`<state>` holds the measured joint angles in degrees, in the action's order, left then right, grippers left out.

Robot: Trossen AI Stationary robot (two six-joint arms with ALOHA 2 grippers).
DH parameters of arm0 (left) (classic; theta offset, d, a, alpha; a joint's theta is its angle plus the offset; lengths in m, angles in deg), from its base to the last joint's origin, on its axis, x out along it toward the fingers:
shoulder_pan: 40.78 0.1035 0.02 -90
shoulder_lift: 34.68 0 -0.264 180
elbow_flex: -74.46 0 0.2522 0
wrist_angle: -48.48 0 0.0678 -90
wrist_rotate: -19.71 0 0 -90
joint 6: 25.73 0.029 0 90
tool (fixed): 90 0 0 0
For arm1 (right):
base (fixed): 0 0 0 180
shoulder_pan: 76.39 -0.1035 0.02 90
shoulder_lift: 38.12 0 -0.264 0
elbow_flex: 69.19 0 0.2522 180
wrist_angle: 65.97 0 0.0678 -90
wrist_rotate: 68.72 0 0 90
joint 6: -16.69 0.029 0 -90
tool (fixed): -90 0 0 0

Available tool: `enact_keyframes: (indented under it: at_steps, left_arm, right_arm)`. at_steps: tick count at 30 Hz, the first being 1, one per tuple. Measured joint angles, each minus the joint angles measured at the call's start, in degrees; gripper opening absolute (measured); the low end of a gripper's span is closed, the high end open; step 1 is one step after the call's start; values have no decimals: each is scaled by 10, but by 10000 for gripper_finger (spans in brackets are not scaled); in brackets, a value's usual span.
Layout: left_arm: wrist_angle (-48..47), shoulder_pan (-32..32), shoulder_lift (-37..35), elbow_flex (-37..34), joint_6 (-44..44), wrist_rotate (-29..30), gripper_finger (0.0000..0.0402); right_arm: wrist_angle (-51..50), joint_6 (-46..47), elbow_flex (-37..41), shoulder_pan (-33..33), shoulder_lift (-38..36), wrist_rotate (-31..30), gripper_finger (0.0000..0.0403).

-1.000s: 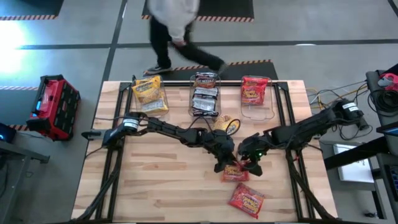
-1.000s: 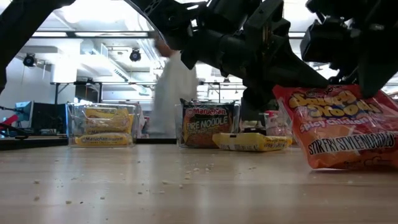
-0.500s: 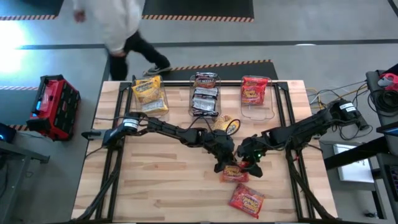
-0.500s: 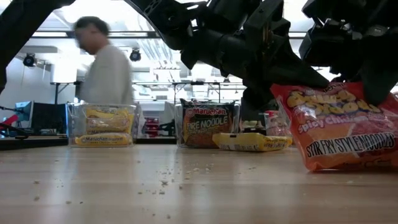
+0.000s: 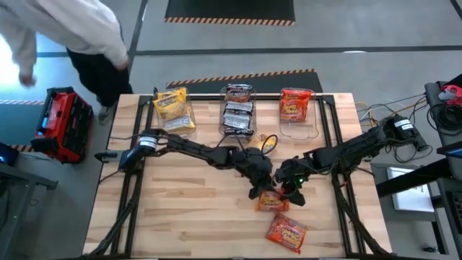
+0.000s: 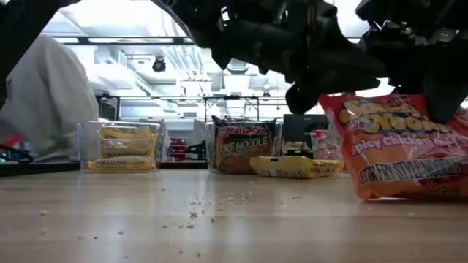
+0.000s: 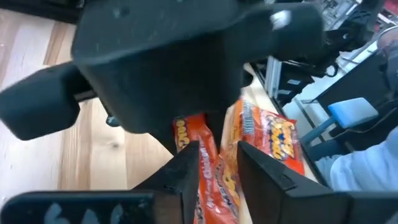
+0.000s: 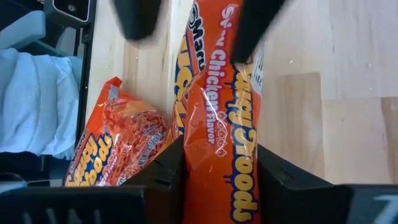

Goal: Sort Maruchan noodles
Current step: Put the orange noodle pack into the right transparent bin

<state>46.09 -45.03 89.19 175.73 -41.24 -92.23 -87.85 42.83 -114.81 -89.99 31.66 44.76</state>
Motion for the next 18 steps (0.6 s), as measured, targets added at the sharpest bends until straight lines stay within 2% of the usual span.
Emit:
enact_keyframes:
  at_steps: [9,13,18]
  left_arm:
    - [-90,0,-43,0,43,2,148]
    - [-147,0,-56,-1,57,25,155]
    - [-167,0,-70,-1,60,39,153]
  right_arm:
    - [-17,4,-2,0,-1,14,105]
    - [-53,2,-17,3,-1,13,105]
    - [-146,-22,-49,20,-14,-3,105]
